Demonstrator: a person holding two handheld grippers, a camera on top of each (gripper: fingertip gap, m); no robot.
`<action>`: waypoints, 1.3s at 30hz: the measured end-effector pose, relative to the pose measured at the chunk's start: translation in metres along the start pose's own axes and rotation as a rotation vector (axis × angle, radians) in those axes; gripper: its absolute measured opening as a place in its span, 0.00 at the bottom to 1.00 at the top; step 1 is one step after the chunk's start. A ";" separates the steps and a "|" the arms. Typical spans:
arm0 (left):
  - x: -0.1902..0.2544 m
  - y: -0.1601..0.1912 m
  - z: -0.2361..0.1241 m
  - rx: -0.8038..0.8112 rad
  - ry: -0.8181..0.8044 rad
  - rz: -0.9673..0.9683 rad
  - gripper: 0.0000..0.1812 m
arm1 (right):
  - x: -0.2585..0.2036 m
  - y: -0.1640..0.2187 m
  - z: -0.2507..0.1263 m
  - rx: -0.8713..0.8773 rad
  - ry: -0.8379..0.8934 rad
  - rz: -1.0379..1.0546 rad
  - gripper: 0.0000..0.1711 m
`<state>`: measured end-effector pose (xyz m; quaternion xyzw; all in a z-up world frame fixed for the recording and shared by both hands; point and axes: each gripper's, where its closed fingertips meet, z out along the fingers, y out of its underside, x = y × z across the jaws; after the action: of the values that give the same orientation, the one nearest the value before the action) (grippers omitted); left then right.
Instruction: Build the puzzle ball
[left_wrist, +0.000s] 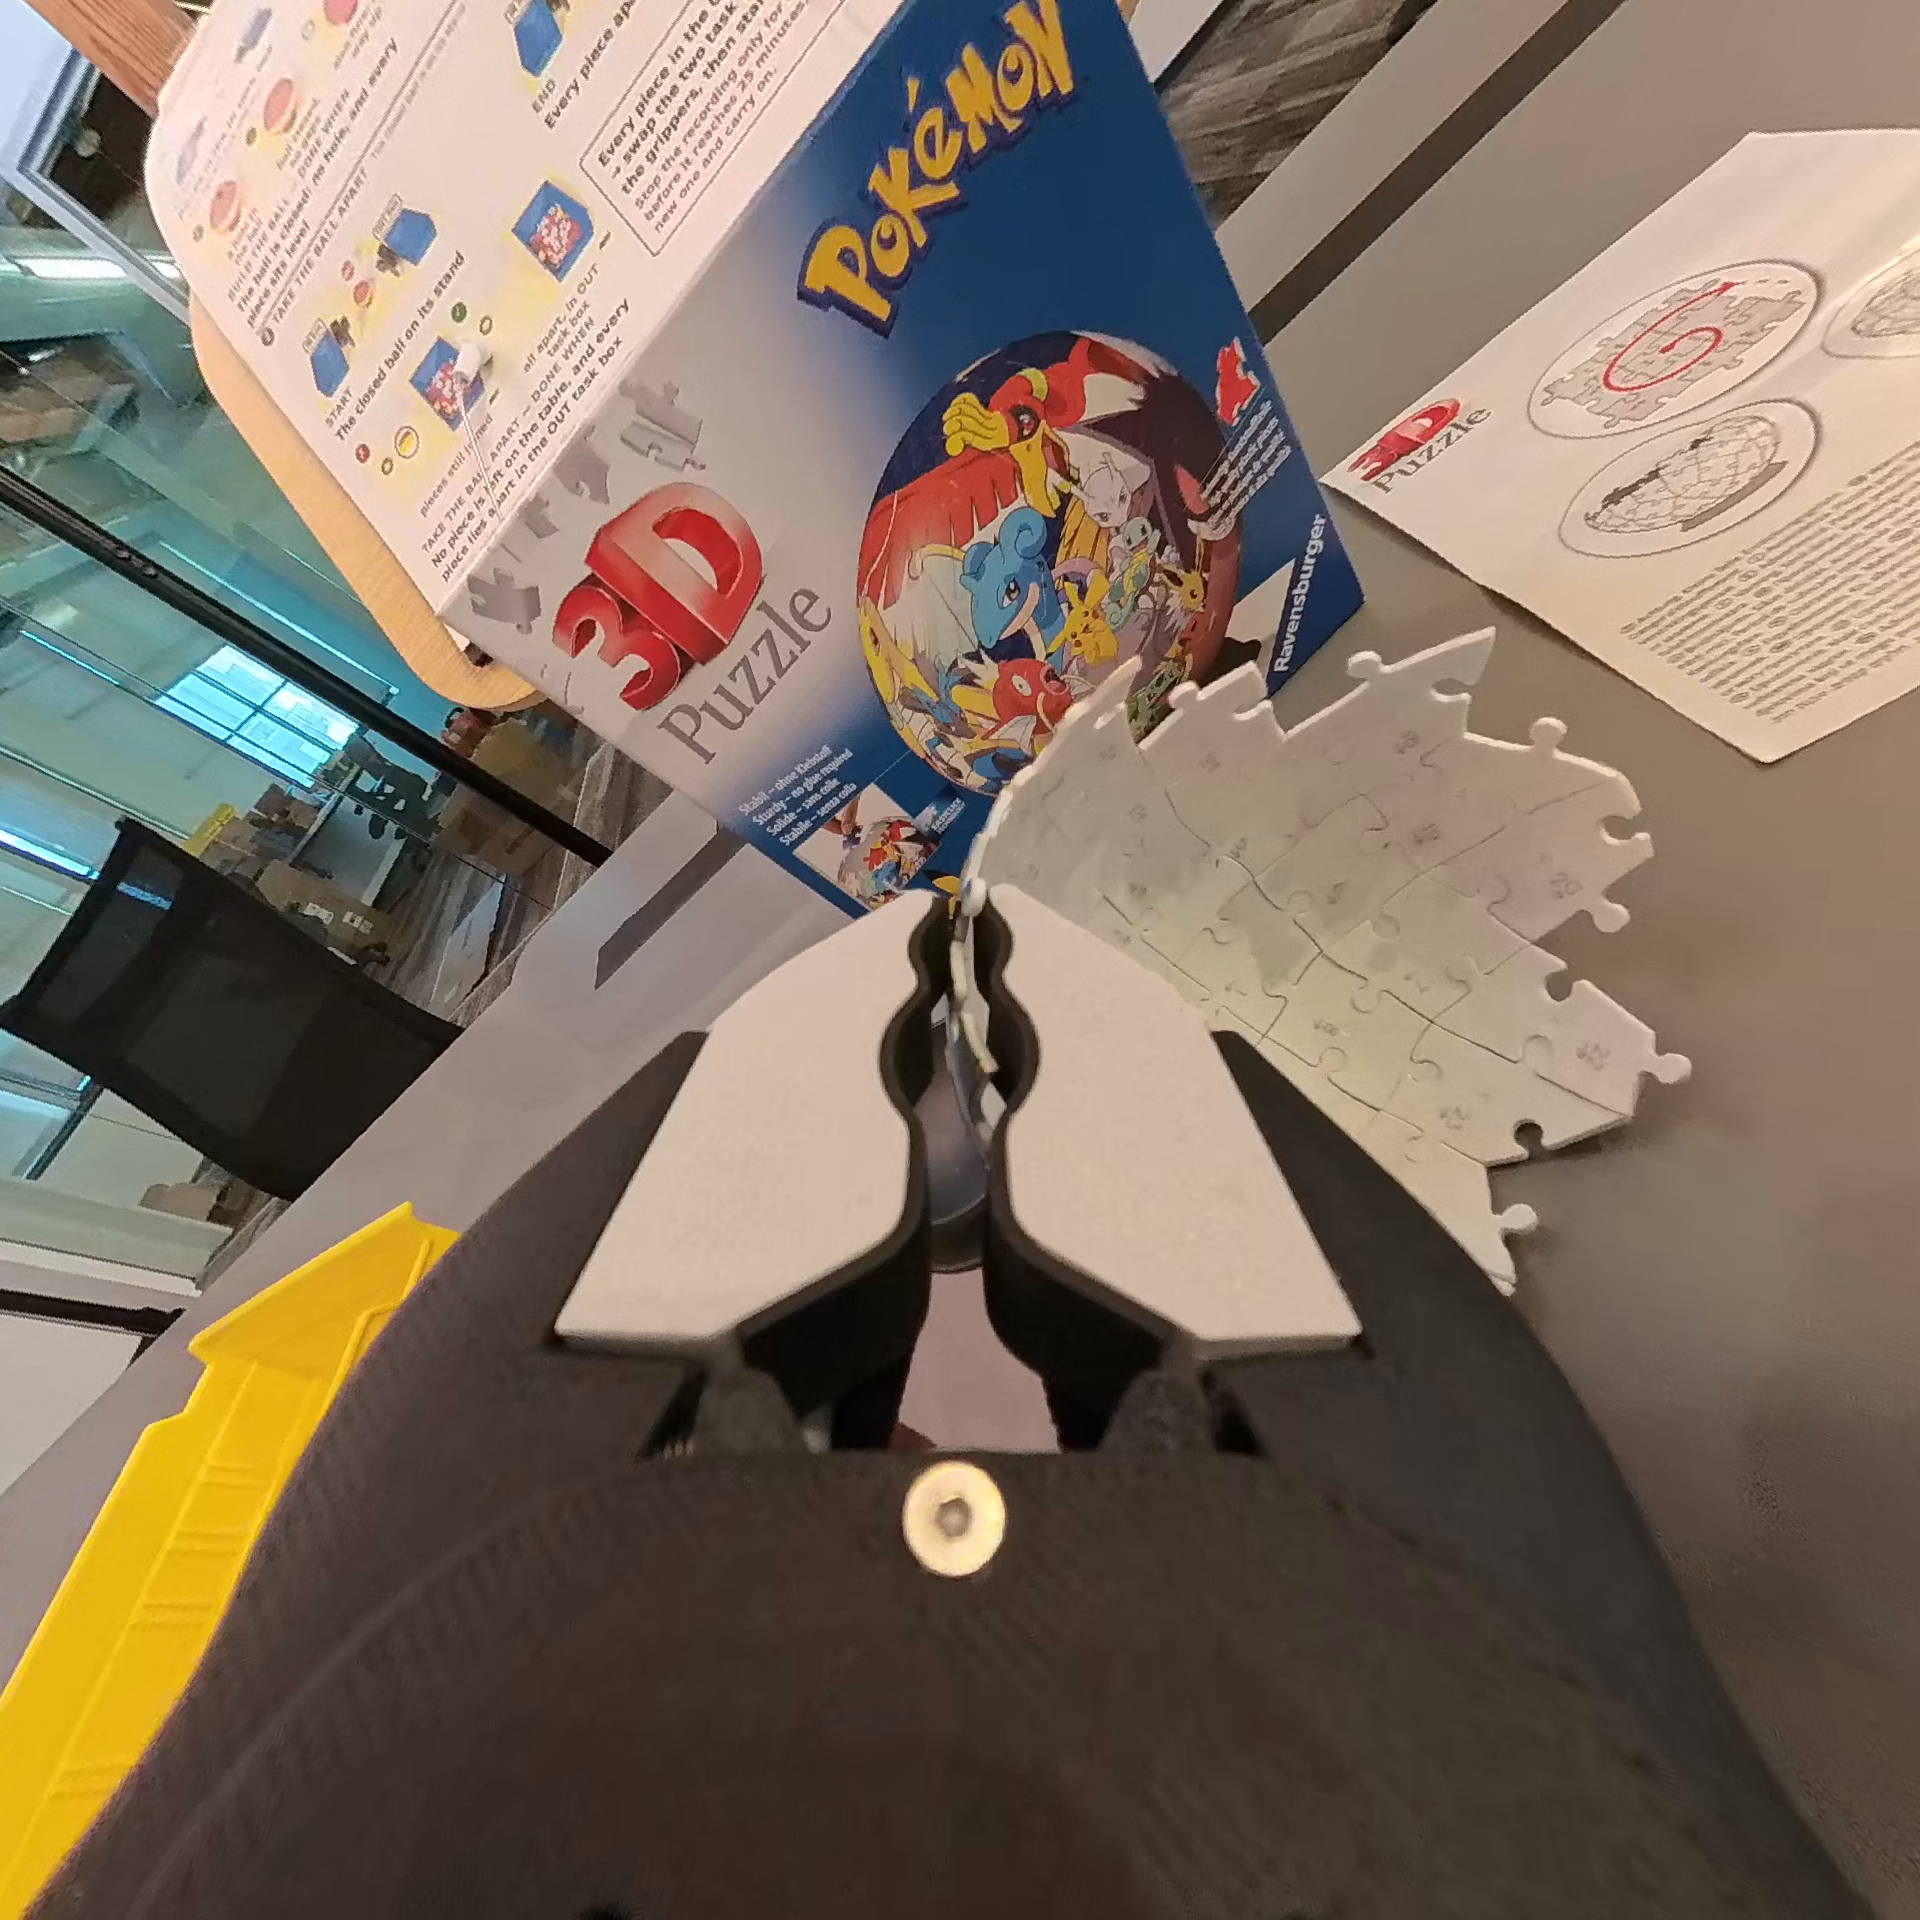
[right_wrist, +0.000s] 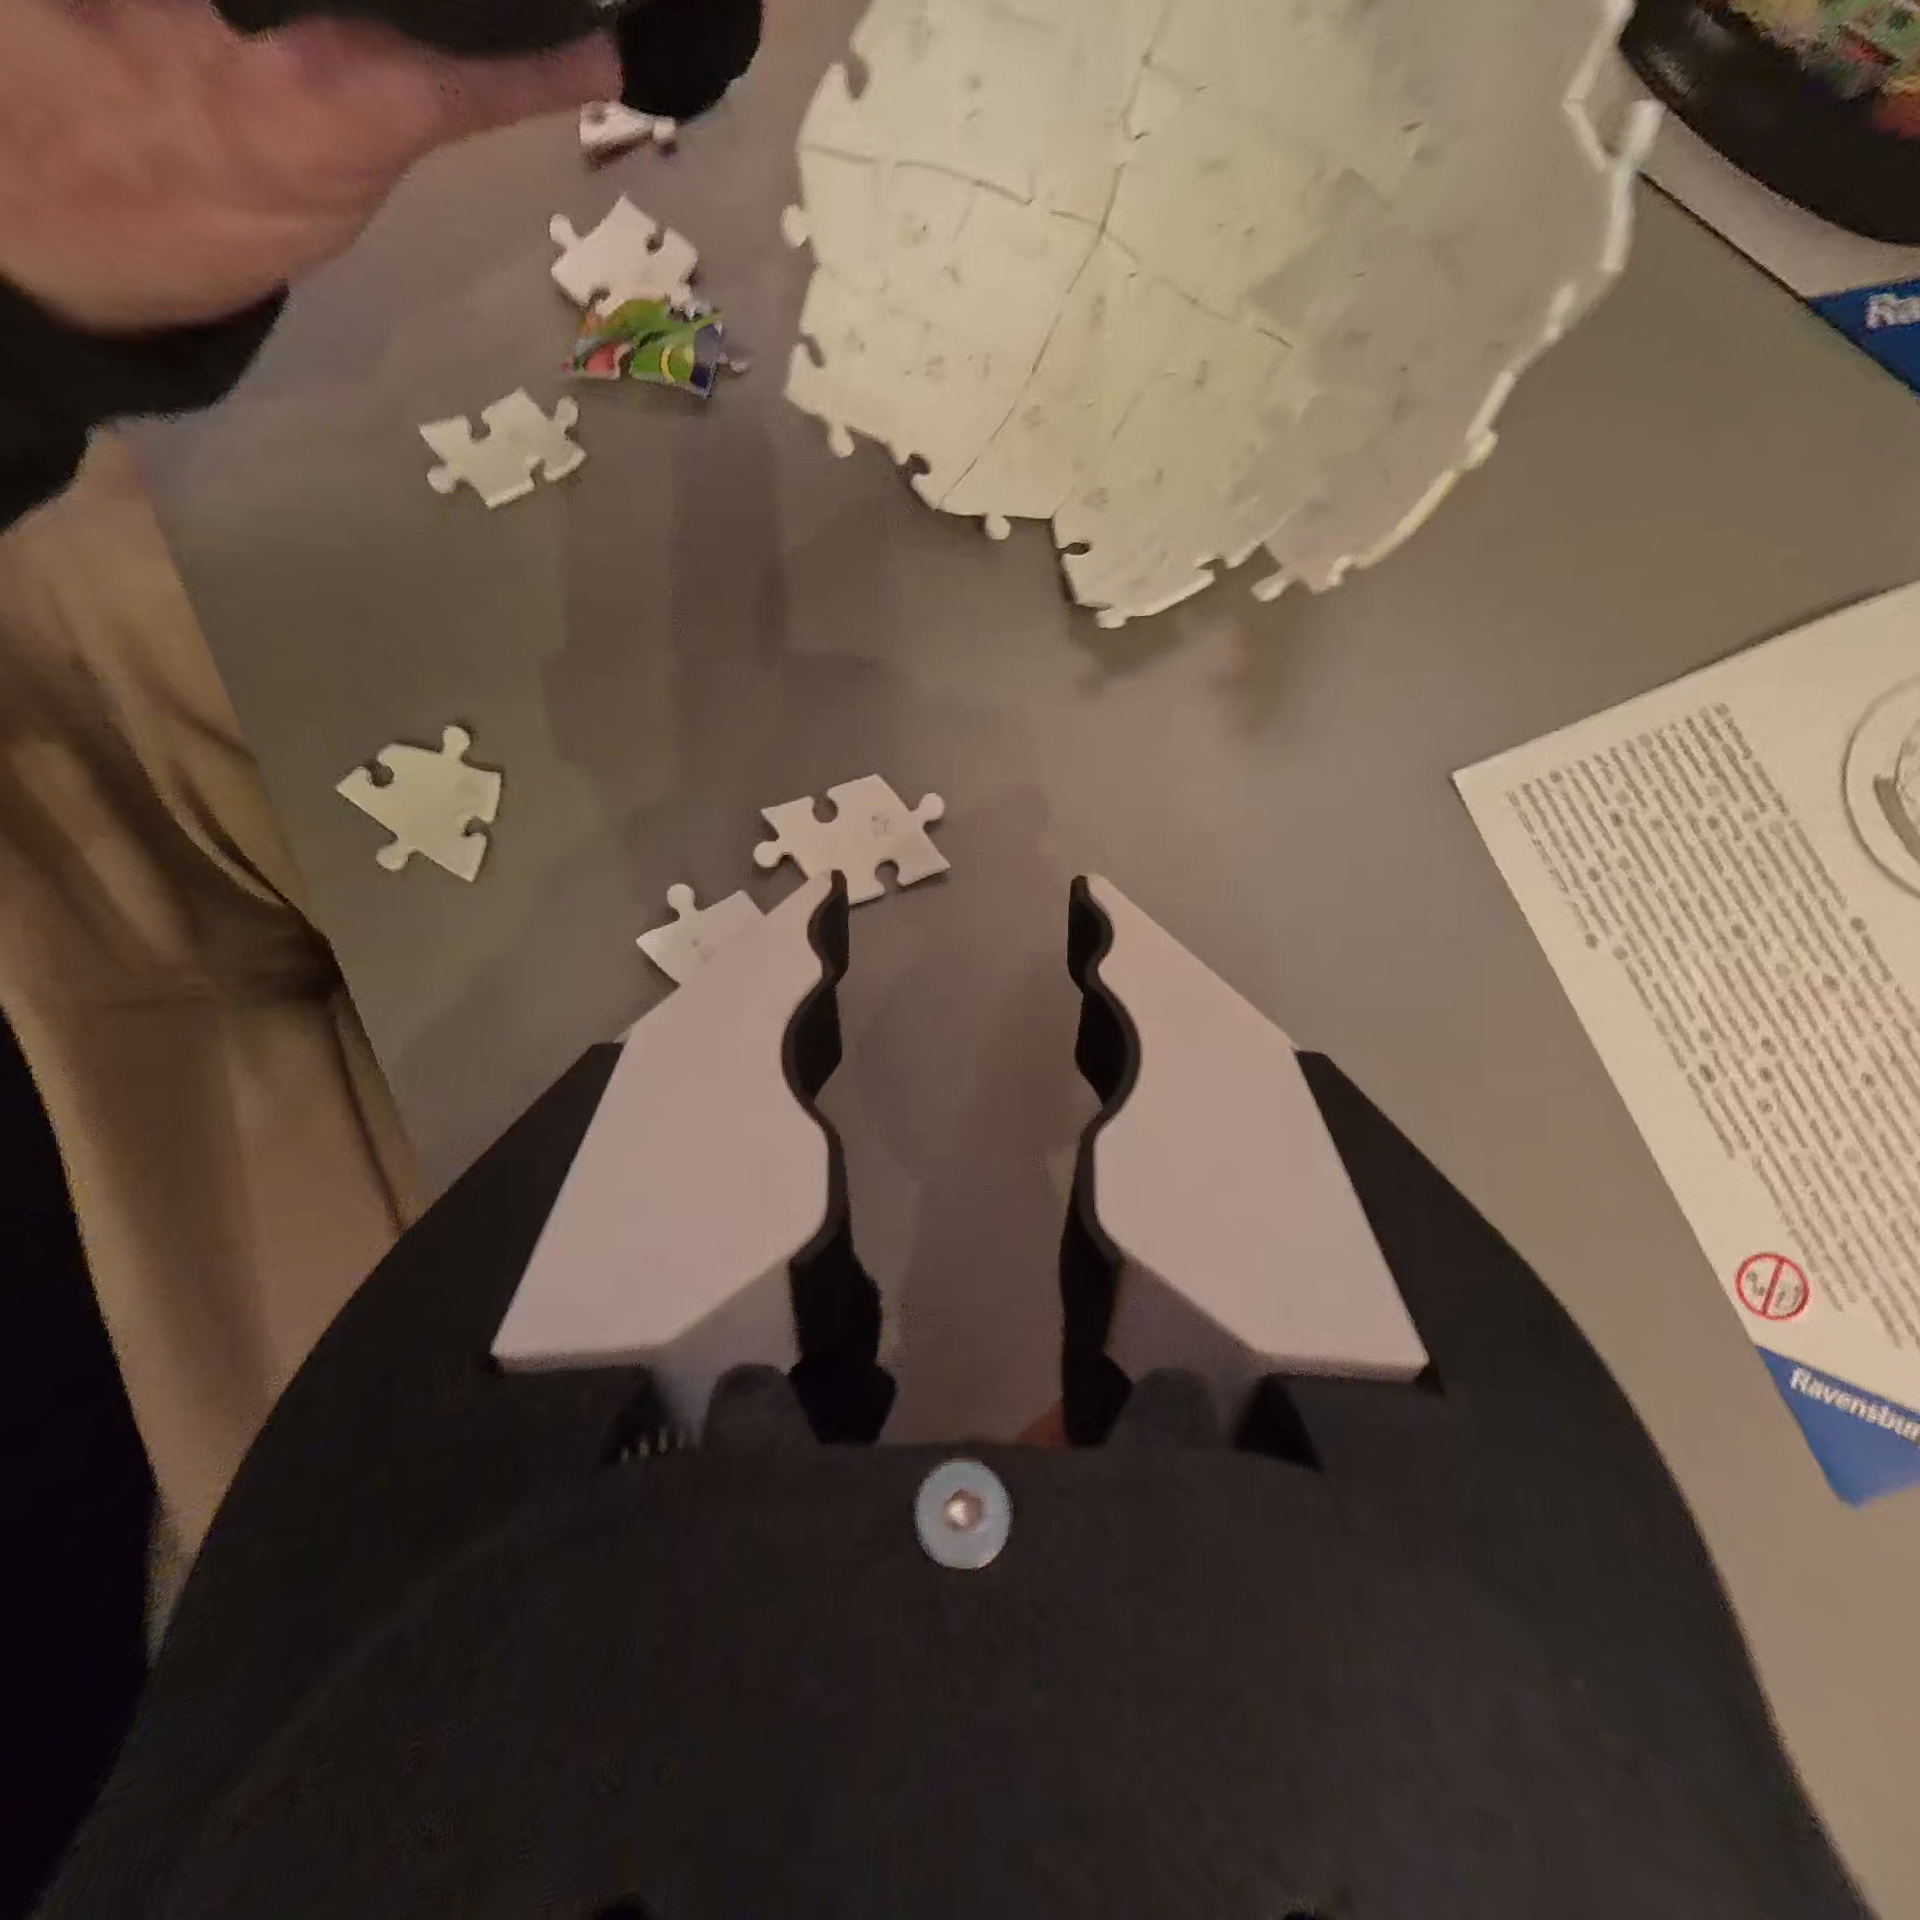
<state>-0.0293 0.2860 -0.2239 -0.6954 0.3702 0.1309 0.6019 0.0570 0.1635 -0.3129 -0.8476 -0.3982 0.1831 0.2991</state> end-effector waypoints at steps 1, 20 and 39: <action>0.000 0.000 0.000 0.002 0.001 0.002 0.02 | -0.004 0.002 0.003 -0.020 -0.006 -0.039 0.24; -0.003 0.001 -0.003 0.027 0.019 0.016 0.02 | -0.010 -0.002 0.025 -0.055 -0.026 -0.178 0.19; -0.002 0.000 -0.005 0.039 0.078 0.069 0.02 | 0.024 -0.034 0.021 -0.132 0.068 -0.622 0.19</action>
<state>-0.0320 0.2817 -0.2219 -0.6748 0.4196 0.1170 0.5957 0.0411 0.2066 -0.3084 -0.7084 -0.6392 0.0282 0.2980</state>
